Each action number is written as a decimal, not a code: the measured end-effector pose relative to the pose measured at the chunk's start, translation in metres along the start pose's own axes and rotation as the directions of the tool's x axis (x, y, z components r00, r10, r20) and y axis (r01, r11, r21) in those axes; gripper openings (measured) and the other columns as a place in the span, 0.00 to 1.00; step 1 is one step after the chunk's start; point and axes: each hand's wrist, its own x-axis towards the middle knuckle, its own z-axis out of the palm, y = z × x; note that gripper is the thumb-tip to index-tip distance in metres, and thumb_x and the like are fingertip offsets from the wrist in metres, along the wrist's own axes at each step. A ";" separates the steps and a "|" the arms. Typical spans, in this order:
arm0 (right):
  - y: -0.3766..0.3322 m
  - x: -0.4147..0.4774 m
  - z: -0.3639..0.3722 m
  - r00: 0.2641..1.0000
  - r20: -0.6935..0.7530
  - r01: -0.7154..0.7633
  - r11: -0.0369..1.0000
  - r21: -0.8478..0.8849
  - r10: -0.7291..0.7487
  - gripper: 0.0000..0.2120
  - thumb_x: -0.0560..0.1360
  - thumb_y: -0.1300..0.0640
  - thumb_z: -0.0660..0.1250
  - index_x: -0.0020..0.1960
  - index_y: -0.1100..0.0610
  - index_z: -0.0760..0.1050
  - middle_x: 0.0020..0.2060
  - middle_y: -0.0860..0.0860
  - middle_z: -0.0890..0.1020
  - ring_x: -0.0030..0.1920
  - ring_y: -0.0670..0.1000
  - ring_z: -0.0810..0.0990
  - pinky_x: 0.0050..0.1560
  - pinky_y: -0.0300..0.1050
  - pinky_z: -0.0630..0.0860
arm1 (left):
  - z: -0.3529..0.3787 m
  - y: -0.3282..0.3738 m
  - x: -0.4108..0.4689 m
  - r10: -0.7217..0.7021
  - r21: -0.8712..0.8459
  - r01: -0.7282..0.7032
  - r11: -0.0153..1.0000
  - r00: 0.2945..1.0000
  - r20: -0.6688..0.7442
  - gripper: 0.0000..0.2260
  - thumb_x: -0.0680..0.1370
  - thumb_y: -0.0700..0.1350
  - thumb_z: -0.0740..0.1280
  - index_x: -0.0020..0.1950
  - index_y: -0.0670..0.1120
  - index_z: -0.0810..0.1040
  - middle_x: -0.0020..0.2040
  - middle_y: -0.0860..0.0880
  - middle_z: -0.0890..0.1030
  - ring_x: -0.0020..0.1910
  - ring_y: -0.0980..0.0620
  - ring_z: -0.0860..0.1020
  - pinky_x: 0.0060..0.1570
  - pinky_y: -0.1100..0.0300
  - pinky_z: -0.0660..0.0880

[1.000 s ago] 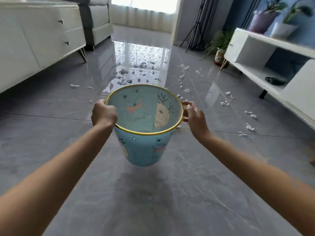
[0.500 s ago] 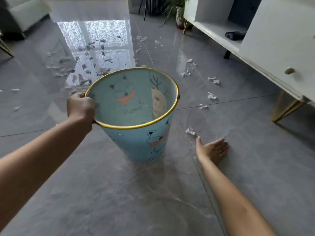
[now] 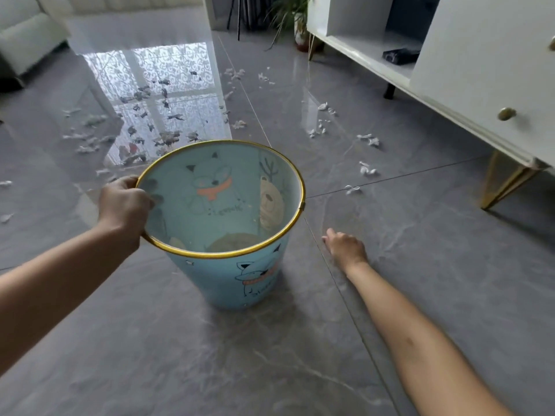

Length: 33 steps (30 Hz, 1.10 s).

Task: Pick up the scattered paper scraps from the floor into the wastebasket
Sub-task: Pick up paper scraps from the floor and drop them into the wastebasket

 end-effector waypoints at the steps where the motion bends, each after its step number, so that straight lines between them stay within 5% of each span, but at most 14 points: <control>1: 0.004 -0.001 -0.004 0.999 0.001 -0.035 0.999 0.035 0.035 0.18 0.81 0.50 0.53 0.53 0.62 0.73 0.49 0.62 0.81 0.50 0.63 0.80 0.45 0.50 0.75 | 0.002 0.000 0.003 -0.001 0.000 0.001 1.000 1.000 0.021 0.19 0.70 0.25 0.57 0.49 0.44 0.78 0.37 0.44 0.77 0.44 0.42 0.76 0.44 0.49 0.76; 4: 0.012 -0.002 -0.020 0.973 -0.082 -0.144 0.843 0.519 0.216 0.21 0.80 0.52 0.57 0.30 0.59 0.67 0.29 0.61 0.74 0.36 0.59 0.74 0.35 0.48 0.63 | 0.006 -0.001 0.012 -0.010 0.052 0.006 0.999 0.996 0.090 0.19 0.70 0.26 0.57 0.51 0.44 0.78 0.44 0.39 0.79 0.45 0.40 0.76 0.52 0.40 0.76; 8: -0.016 0.006 -0.096 0.911 -0.214 -0.003 0.523 0.853 0.354 0.21 0.78 0.48 0.59 0.28 0.51 0.60 0.23 0.50 0.64 0.28 0.51 0.64 0.31 0.47 0.61 | 0.002 0.007 0.022 -0.024 0.046 0.016 0.999 0.984 0.174 0.20 0.73 0.25 0.55 0.55 0.43 0.76 0.37 0.43 0.76 0.34 0.43 0.74 0.22 0.62 0.76; 10: -0.047 0.006 -0.155 0.899 -0.310 0.136 0.476 0.869 0.310 0.21 0.76 0.43 0.58 0.28 0.51 0.59 0.24 0.53 0.64 0.26 0.52 0.63 0.27 0.49 0.61 | -0.006 0.016 0.027 -0.003 0.024 -0.002 1.000 0.979 0.202 0.19 0.73 0.25 0.54 0.53 0.42 0.77 0.39 0.42 0.76 0.34 0.46 0.74 0.19 0.65 0.73; 13: -0.087 0.006 -0.233 0.849 -0.482 0.323 0.509 0.797 0.216 0.22 0.79 0.48 0.58 0.27 0.51 0.60 0.21 0.49 0.64 0.22 0.48 0.63 0.25 0.43 0.59 | -0.018 0.027 0.030 0.064 -0.028 -0.059 0.998 0.970 0.236 0.21 0.71 0.24 0.55 0.50 0.45 0.77 0.43 0.42 0.78 0.41 0.43 0.77 0.31 0.62 0.78; 15: -0.123 0.001 -0.265 0.848 -0.517 0.382 0.539 0.751 0.119 0.23 0.80 0.51 0.58 0.27 0.53 0.60 0.21 0.49 0.64 0.22 0.45 0.61 0.25 0.40 0.59 | -0.035 0.036 0.033 0.087 -0.073 -0.070 0.995 0.959 0.268 0.21 0.68 0.27 0.59 0.53 0.47 0.77 0.47 0.44 0.79 0.49 0.41 0.78 0.49 0.47 0.78; 17: -0.163 -0.003 -0.276 0.886 -0.461 0.391 0.616 0.684 -0.050 0.22 0.80 0.50 0.58 0.29 0.56 0.62 0.23 0.53 0.63 0.24 0.47 0.62 0.28 0.41 0.60 | -0.052 0.041 0.041 0.085 -0.083 -0.064 0.995 0.954 0.287 0.19 0.62 0.33 0.61 0.50 0.48 0.78 0.49 0.44 0.79 0.50 0.40 0.79 0.56 0.38 0.75; 20: -0.247 -0.012 -0.281 0.951 -0.209 0.310 0.672 0.672 -0.230 0.21 0.79 0.47 0.58 0.34 0.60 0.69 0.24 0.51 0.65 0.22 0.48 0.65 0.24 0.40 0.62 | -0.099 0.043 0.063 0.054 -0.125 -0.018 0.992 0.958 0.283 0.19 0.57 0.36 0.59 0.44 0.47 0.78 0.48 0.43 0.80 0.49 0.37 0.80 0.51 0.40 0.76; 25: -0.363 0.003 -0.288 0.956 0.125 0.099 0.691 0.716 -0.267 0.22 0.81 0.47 0.50 0.30 0.54 0.63 0.24 0.46 0.66 0.24 0.47 0.64 0.27 0.40 0.63 | -0.184 0.046 0.086 0.023 -0.206 0.027 0.978 0.971 0.236 0.15 0.66 0.28 0.60 0.41 0.46 0.78 0.48 0.42 0.79 0.47 0.43 0.78 0.51 0.40 0.76; 28: -0.442 0.008 -0.293 0.819 0.341 0.048 0.648 0.760 -0.461 0.24 0.82 0.51 0.43 0.34 0.57 0.68 0.30 0.52 0.72 0.30 0.50 0.67 0.32 0.41 0.66 | -0.256 0.024 0.106 -0.033 -0.226 0.063 0.972 0.990 0.135 0.17 0.69 0.25 0.59 0.44 0.45 0.78 0.45 0.42 0.78 0.46 0.44 0.76 0.51 0.45 0.76; 31: -0.517 0.013 -0.289 0.608 0.520 0.205 0.751 0.628 -0.600 0.26 0.82 0.50 0.43 0.55 0.61 0.76 0.52 0.58 0.81 0.51 0.58 0.78 0.57 0.46 0.72 | -0.321 0.000 0.121 -0.129 -0.236 0.126 0.964 0.992 0.003 0.18 0.69 0.25 0.58 0.40 0.47 0.78 0.38 0.43 0.78 0.43 0.44 0.76 0.44 0.53 0.74; 33: -0.565 0.010 -0.279 0.570 0.440 0.397 0.702 0.592 -0.694 0.16 0.81 0.53 0.53 0.56 0.59 0.76 0.43 0.54 0.85 0.48 0.47 0.82 0.55 0.36 0.72 | -0.353 -0.010 0.133 -0.177 -0.229 0.153 0.961 0.981 -0.085 0.17 0.69 0.25 0.59 0.39 0.46 0.78 0.35 0.46 0.77 0.43 0.44 0.75 0.44 0.53 0.74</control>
